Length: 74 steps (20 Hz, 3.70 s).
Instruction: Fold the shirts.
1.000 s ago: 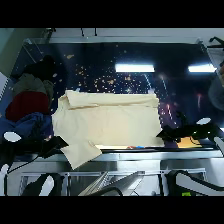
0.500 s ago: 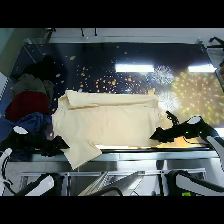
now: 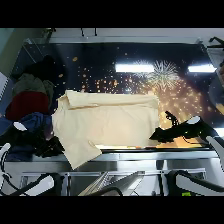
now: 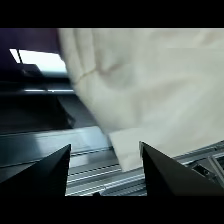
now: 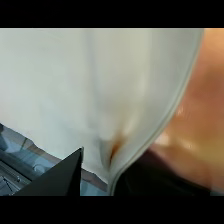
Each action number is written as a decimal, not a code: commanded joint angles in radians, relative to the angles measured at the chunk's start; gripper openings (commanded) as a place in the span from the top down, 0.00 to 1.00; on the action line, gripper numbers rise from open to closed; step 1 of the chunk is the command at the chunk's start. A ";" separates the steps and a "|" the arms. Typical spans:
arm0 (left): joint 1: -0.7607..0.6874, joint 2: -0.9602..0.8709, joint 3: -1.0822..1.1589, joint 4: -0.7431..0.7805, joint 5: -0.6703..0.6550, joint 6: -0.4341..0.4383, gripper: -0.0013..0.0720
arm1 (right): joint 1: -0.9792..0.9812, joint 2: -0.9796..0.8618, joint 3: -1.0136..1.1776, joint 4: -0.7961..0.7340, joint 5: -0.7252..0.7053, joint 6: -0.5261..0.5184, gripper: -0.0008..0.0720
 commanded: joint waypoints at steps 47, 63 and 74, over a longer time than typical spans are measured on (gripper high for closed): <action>-0.282 -0.740 1.201 -0.322 -0.116 0.175 0.91 | -0.024 -0.277 0.503 0.294 -0.249 -0.229 0.80; -0.243 -0.708 1.371 -0.396 -0.184 0.052 0.03 | -0.012 -0.430 0.613 0.153 -0.092 -0.168 0.33; -0.534 -0.787 1.373 -0.408 -0.102 0.040 0.75 | -0.061 -0.364 0.761 0.381 0.163 -0.250 0.97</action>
